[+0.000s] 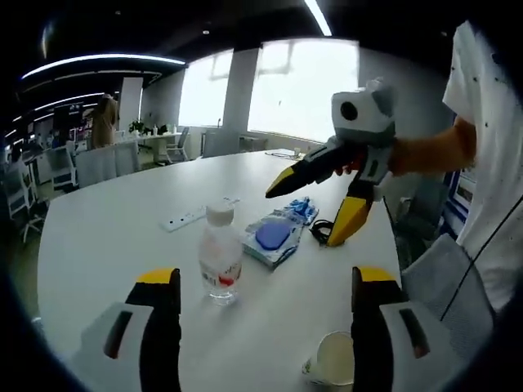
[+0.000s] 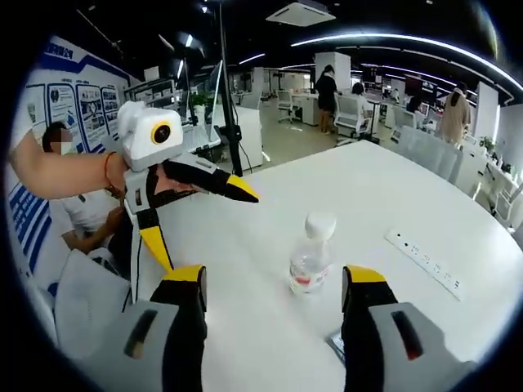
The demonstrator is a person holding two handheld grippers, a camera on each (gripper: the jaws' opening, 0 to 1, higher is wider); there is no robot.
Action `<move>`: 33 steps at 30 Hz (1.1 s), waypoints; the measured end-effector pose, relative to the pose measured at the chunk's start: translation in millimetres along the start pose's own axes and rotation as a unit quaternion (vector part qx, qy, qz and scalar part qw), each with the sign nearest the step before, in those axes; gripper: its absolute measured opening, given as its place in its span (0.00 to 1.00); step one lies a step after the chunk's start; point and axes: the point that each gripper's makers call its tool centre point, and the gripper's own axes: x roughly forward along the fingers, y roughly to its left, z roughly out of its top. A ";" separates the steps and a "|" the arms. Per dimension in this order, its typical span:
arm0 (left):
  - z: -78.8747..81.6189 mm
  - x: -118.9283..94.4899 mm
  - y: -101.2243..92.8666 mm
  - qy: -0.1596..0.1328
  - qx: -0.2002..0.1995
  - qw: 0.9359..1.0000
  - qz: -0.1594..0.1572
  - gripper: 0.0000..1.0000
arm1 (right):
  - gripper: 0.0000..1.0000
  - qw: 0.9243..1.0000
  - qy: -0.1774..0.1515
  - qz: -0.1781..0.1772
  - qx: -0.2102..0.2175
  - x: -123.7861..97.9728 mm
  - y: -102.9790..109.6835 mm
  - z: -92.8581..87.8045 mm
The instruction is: Arrange the tabletop items into an orderly group along one side of the table until the central work area is clear of visible clutter.
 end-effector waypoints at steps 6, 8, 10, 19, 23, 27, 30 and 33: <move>0.7 -16.8 -16.7 -0.005 -0.004 1.000 0.010 0.90 | 0.66 0.999 0.041 0.020 0.007 -1.9 20.8 -16.3; -0.1 -21.4 -21.9 -0.004 -0.005 1.000 0.012 0.90 | 0.65 0.999 0.041 0.023 0.006 -0.6 22.9 -17.7; -4.8 -28.1 -30.2 0.003 0.000 1.000 0.016 0.90 | 0.64 0.998 0.056 0.037 0.009 -0.7 33.1 -24.2; -25.0 -50.6 -56.6 0.019 0.003 0.999 0.028 0.89 | 0.54 0.993 0.093 0.061 0.028 12.2 60.6 -45.8; -30.0 -60.2 -63.2 0.014 -0.005 0.999 0.036 0.89 | 0.49 0.988 0.126 0.075 0.047 24.0 75.7 -61.7; -34.9 -69.0 -69.1 0.012 -0.007 0.999 0.044 0.88 | 0.41 0.985 0.149 0.077 0.050 37.2 85.8 -70.8; -37.4 -74.0 -71.1 0.009 -0.008 0.999 0.049 0.88 | 0.38 0.982 0.166 0.074 0.047 45.5 90.4 -75.9; -38.5 -78.0 -71.9 0.000 -0.013 0.998 0.054 0.88 | 0.36 0.980 0.179 0.074 0.054 53.7 93.9 -80.2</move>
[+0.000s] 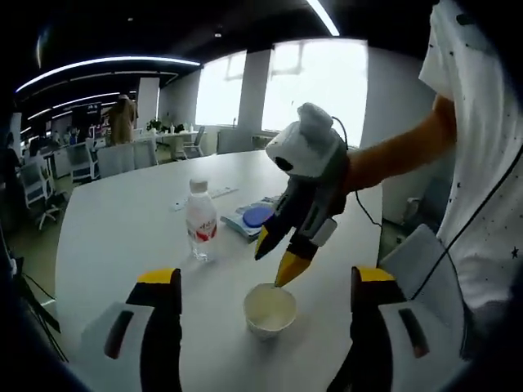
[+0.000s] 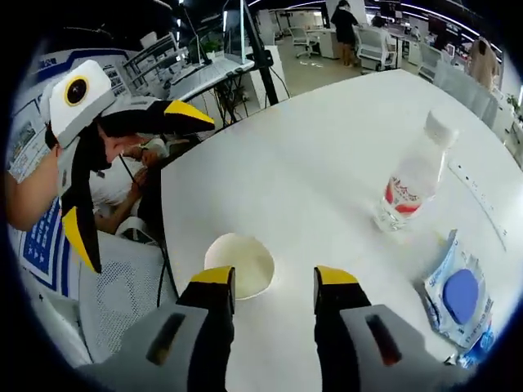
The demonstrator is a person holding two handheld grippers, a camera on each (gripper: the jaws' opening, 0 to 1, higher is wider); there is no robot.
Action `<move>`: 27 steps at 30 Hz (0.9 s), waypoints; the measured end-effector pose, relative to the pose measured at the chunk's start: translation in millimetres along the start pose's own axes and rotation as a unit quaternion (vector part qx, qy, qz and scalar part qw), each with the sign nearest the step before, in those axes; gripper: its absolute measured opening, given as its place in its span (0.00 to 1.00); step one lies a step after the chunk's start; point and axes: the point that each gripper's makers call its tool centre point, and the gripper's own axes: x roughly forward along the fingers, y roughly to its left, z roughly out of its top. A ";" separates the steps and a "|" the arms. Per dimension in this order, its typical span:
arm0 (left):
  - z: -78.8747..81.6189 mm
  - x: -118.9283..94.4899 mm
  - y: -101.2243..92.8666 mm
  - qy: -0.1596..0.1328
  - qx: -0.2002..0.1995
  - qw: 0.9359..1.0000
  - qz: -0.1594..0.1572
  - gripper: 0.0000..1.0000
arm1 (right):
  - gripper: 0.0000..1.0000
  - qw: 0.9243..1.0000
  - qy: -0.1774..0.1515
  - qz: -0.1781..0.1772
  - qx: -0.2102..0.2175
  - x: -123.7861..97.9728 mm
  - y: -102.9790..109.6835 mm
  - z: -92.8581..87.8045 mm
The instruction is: Arrange the tabletop items into an orderly group along one side of the table until the central work area is clear of visible clutter.
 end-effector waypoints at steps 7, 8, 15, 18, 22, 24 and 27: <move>-10.6 -4.0 -1.4 0.007 0.003 1.000 0.006 0.88 | 0.24 0.999 0.036 -0.010 -0.001 15.4 0.3 -10.1; -12.2 -4.4 -1.6 0.009 0.003 1.000 0.006 0.87 | 0.22 0.999 0.045 -0.012 0.002 17.0 -0.4 -13.1; -16.0 -5.8 -3.3 0.004 -0.002 1.000 0.007 0.86 | 0.10 0.998 0.058 -0.011 0.009 23.6 -2.6 -16.7; -15.6 -5.7 -3.2 0.000 -0.004 1.000 0.009 0.86 | 0.02 0.998 0.064 -0.015 0.005 21.5 -2.7 -17.6; -16.0 -5.2 -3.4 -0.001 -0.005 1.000 0.010 0.86 | 0.00 0.998 0.067 -0.015 0.003 21.3 -2.1 -17.8; -15.9 -4.3 -4.2 -0.001 -0.005 1.000 0.008 0.85 | 0.00 0.998 0.068 -0.012 0.004 20.5 -1.7 -18.1; -15.1 -3.1 -4.6 -0.001 -0.005 1.000 0.008 0.85 | 0.00 0.998 0.068 -0.010 -0.004 17.5 -3.6 -16.9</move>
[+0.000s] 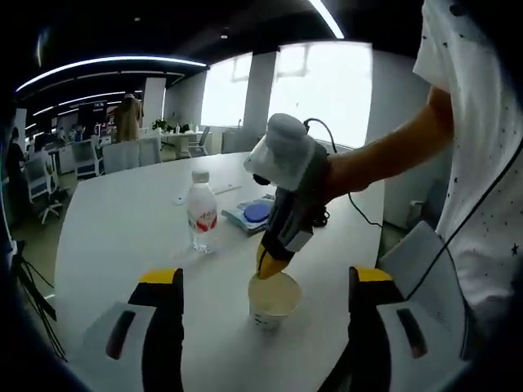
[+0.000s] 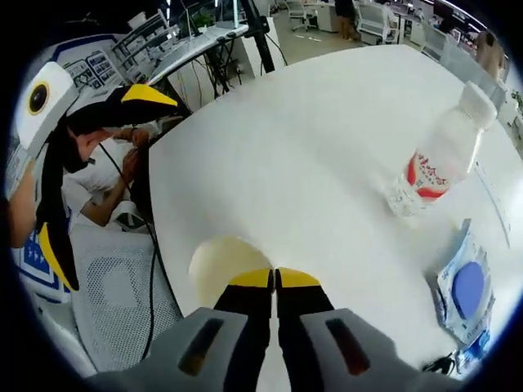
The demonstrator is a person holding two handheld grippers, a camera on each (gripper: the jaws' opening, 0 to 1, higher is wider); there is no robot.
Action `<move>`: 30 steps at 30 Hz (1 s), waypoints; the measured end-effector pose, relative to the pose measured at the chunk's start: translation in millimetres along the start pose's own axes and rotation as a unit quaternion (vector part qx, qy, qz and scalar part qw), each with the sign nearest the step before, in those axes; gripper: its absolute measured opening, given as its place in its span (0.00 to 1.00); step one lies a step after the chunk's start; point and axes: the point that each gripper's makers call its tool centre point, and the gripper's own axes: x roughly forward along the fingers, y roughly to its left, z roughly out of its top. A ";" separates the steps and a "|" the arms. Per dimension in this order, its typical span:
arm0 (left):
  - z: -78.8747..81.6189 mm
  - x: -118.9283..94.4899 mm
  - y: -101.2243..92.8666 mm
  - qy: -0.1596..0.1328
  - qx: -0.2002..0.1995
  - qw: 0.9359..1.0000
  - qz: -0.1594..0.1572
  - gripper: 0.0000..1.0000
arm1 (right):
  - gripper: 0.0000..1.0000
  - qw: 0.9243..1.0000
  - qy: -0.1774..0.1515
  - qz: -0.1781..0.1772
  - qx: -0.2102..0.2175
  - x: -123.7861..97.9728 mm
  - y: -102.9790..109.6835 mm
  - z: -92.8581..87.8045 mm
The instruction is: Arrange the tabletop items into an orderly group along one side of the table until the central work area is clear of visible clutter.
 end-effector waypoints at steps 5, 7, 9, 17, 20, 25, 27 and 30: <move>4.6 4.8 -2.6 -0.002 0.001 1.000 -0.004 0.85 | 0.00 1.000 -0.004 0.005 -0.008 -13.1 -5.1 1.4; 5.9 7.4 -4.4 0.000 0.005 1.000 -0.007 0.85 | 0.00 1.000 -0.007 0.007 -0.007 -19.7 -9.6 1.7; 7.6 10.0 -6.0 0.000 0.006 1.000 -0.010 0.85 | 0.00 1.000 -0.011 0.007 -0.007 -27.7 -15.8 1.9; 12.7 19.3 -12.6 0.004 0.013 1.000 -0.021 0.85 | 0.00 1.000 -0.010 -0.004 -0.018 -56.9 -44.7 0.0; 15.6 22.1 -14.8 0.004 0.015 1.000 -0.026 0.85 | 0.00 1.000 -0.009 -0.014 -0.024 -66.4 -59.5 1.5; 18.3 27.9 -17.7 0.006 0.018 0.999 -0.032 0.85 | 0.00 0.999 -0.015 -0.022 -0.029 -81.2 -80.7 8.7; 19.3 30.0 -17.9 0.007 0.019 0.999 -0.033 0.85 | 0.00 0.999 -0.016 -0.023 -0.038 -86.0 -88.9 12.2; 19.9 33.3 -18.2 0.009 0.021 0.999 -0.033 0.85 | 0.00 0.998 -0.012 -0.030 -0.045 -89.5 -98.8 14.5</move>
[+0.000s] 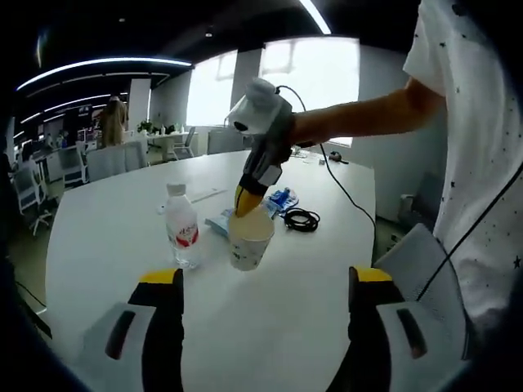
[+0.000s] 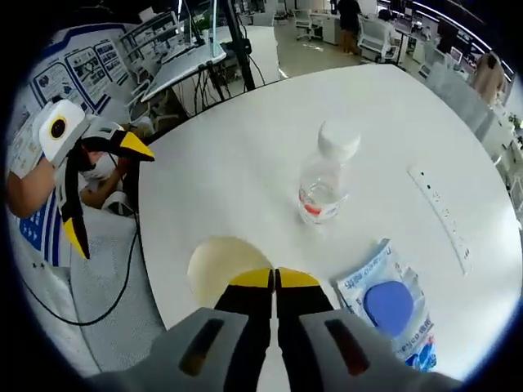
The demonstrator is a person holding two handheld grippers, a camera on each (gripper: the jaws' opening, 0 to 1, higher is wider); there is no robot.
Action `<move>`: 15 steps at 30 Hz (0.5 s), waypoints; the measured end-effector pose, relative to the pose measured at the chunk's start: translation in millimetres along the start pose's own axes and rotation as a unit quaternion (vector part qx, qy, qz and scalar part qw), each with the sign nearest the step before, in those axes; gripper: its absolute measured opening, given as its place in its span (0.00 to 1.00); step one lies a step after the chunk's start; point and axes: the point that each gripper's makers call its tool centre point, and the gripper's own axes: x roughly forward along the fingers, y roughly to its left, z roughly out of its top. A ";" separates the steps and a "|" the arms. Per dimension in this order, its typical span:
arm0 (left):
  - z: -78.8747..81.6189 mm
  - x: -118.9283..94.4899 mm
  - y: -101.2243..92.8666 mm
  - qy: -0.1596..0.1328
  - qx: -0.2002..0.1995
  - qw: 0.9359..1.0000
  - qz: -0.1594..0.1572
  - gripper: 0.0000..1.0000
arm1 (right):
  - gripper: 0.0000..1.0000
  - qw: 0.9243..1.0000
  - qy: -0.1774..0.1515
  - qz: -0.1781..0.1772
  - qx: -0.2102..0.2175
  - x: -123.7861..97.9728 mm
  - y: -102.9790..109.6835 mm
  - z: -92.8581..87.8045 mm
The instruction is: Arrange the tabletop items into an orderly group along one side of the table until the central work area is clear of visible clutter.
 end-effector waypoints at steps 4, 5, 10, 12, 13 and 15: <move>-4.0 4.6 1.7 0.008 -0.001 1.000 0.002 0.86 | 0.00 1.000 -0.002 0.000 -0.008 -3.6 -13.9 6.6; -5.5 5.7 2.3 0.010 -0.002 1.000 0.003 0.86 | 0.00 1.000 -0.001 -0.001 -0.010 -3.8 -17.4 7.7; -7.4 6.0 3.7 0.013 -0.008 1.000 0.004 0.86 | 0.00 1.000 0.002 -0.008 -0.027 -5.6 -35.9 14.4; -7.7 5.8 5.9 0.012 -0.013 1.000 0.008 0.85 | 0.00 1.000 0.005 -0.008 -0.030 -4.6 -43.1 16.1; -7.3 5.7 6.7 0.011 -0.014 1.000 0.009 0.85 | 0.00 0.999 0.007 -0.006 -0.033 -3.7 -46.5 16.4; -6.1 5.5 8.9 0.008 -0.018 1.000 0.012 0.85 | 0.00 0.999 0.010 -0.003 -0.034 -2.1 -50.9 16.4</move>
